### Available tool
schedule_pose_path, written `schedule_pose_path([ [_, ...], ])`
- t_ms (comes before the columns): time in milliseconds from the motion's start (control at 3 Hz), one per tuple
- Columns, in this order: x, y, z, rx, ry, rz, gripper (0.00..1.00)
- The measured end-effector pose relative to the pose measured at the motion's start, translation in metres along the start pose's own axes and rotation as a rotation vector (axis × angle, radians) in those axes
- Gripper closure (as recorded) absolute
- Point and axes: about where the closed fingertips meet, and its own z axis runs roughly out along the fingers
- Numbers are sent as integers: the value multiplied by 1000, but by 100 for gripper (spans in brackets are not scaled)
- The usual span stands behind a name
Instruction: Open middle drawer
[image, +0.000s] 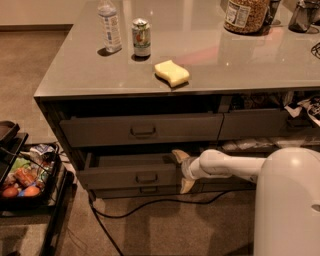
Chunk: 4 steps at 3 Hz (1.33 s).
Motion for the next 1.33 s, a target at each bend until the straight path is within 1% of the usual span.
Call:
schedule_pose_path([
  [333, -15, 9, -27, -53, -3, -36, 0],
  [667, -47, 16, -75, -62, 25, -106, 0],
  [1000, -58, 41, -89, -101, 25, -127, 0],
  [1333, -58, 42, -88, -103, 24, -126, 19],
])
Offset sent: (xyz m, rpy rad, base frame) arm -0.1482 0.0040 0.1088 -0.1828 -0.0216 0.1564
